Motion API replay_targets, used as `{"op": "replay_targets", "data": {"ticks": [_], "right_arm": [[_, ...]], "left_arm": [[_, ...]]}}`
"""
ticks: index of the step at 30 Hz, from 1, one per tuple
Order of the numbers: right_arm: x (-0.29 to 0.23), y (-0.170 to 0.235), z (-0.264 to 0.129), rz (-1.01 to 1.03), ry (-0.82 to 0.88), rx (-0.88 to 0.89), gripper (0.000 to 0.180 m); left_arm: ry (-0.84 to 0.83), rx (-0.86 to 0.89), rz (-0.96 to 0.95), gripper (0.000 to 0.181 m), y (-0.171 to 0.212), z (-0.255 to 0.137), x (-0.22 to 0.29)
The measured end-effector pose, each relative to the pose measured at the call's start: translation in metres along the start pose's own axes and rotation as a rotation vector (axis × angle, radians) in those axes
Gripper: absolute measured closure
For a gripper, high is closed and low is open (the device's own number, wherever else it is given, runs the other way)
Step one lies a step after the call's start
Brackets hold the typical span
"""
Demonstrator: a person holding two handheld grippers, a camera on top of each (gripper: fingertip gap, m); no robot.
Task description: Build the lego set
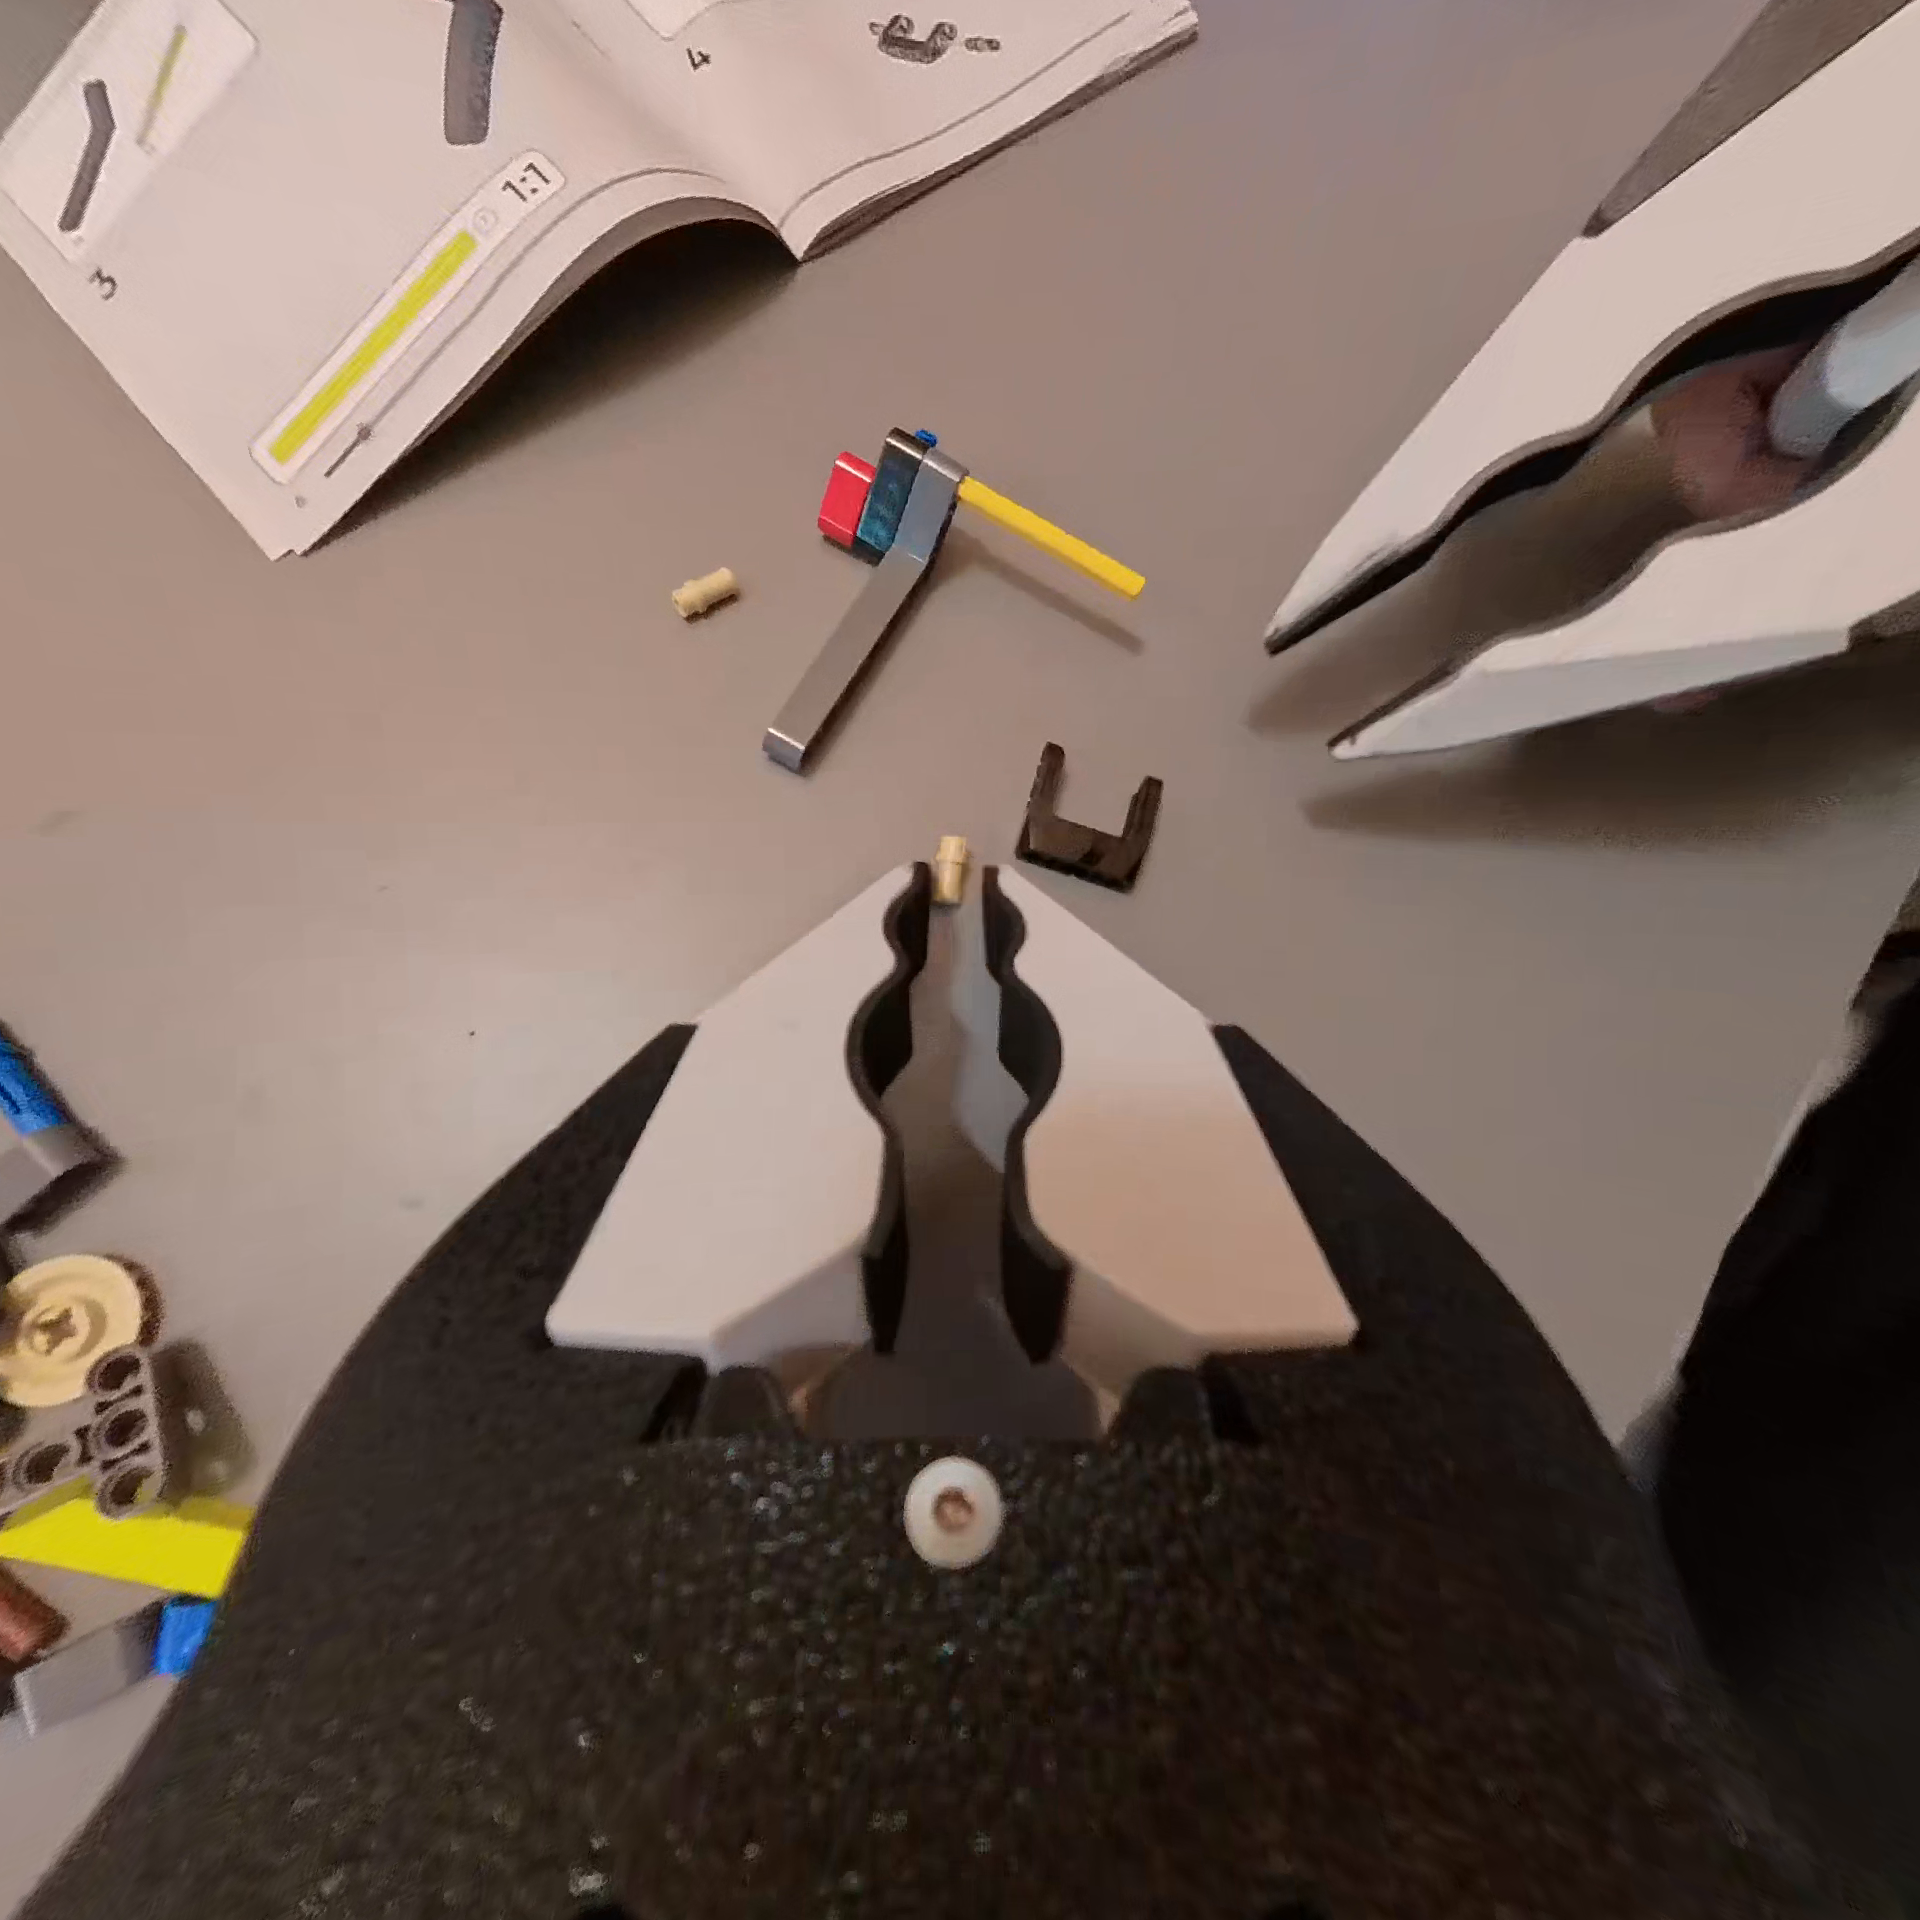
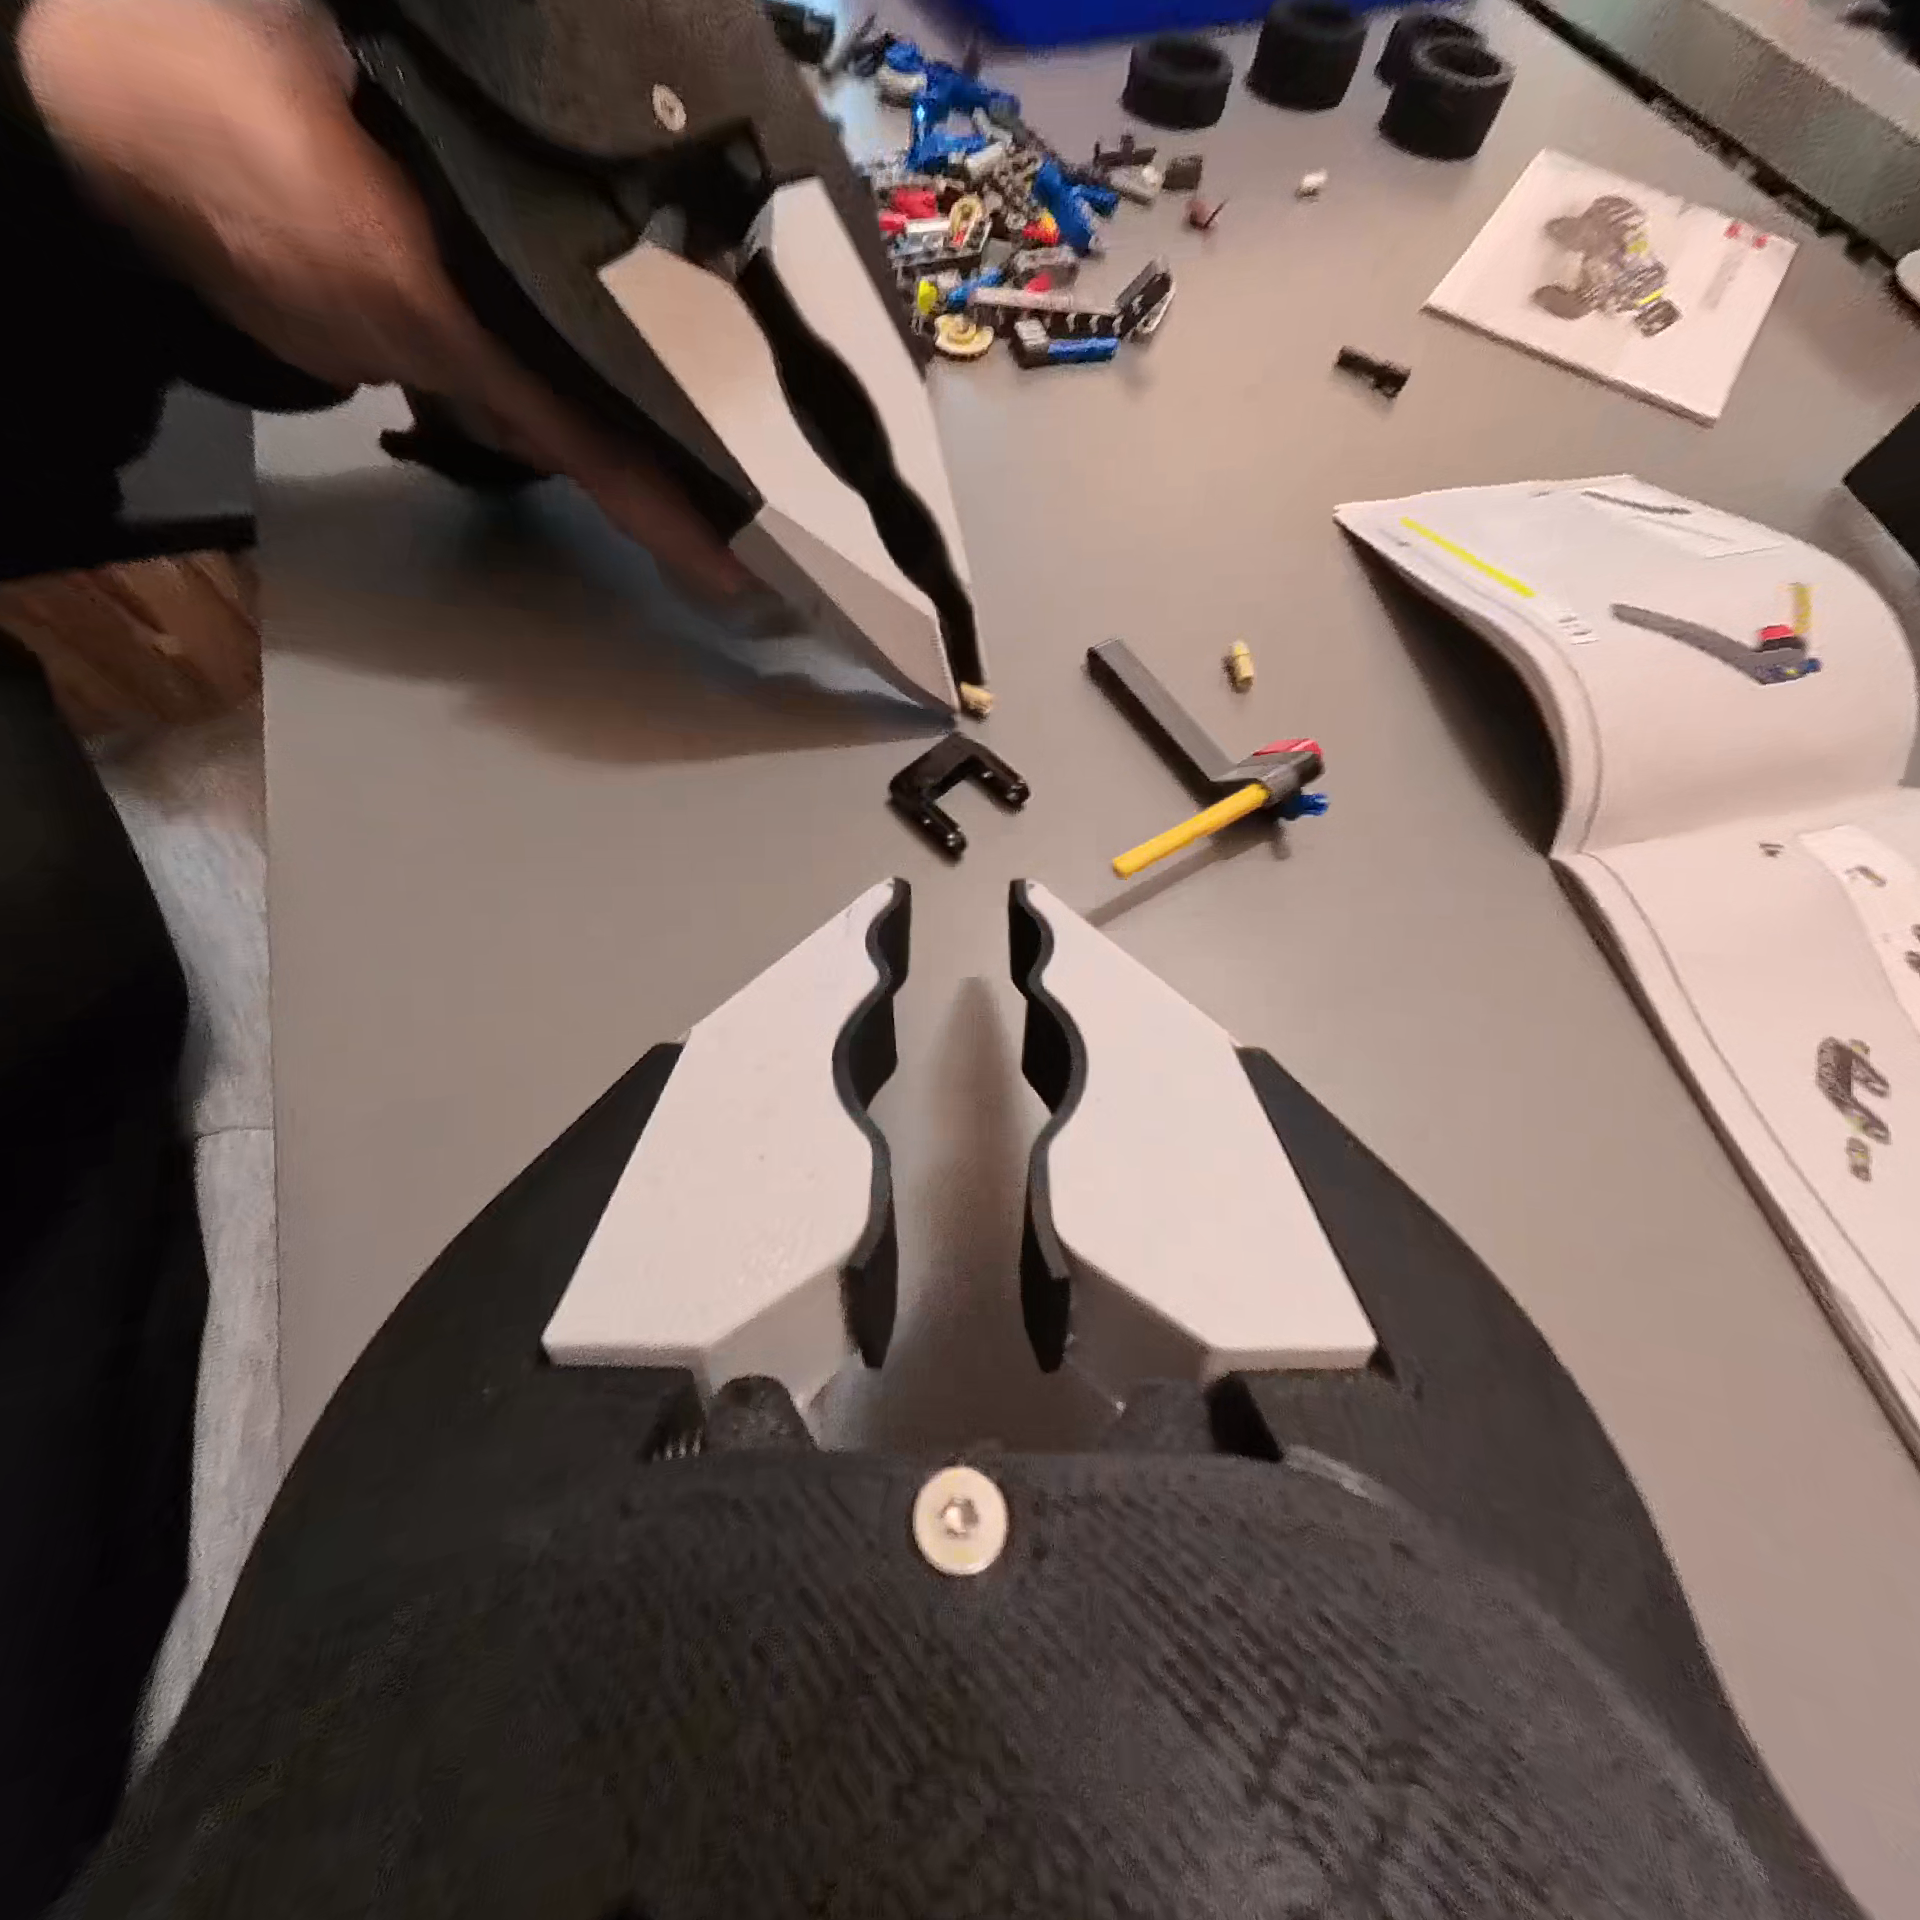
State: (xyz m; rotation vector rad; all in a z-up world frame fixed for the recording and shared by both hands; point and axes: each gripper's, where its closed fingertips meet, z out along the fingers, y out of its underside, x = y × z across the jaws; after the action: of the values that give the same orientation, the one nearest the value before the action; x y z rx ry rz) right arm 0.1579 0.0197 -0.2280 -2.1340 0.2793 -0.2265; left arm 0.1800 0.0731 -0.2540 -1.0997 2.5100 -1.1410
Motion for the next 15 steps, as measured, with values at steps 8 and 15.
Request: {"op": "replay_targets", "data": {"ticks": [8,15], "right_arm": [[-0.009,0.001,0.018,-0.014,0.022,-0.063,0.164],[-0.008,0.002,0.023,-0.006,0.039,-0.09,0.165]], "left_arm": [[-0.001,-0.047,0.163,0.178,0.005,-0.022,-0.018],[0.054,-0.073,0.285,0.181,0.0,-0.001,-0.016]]}}
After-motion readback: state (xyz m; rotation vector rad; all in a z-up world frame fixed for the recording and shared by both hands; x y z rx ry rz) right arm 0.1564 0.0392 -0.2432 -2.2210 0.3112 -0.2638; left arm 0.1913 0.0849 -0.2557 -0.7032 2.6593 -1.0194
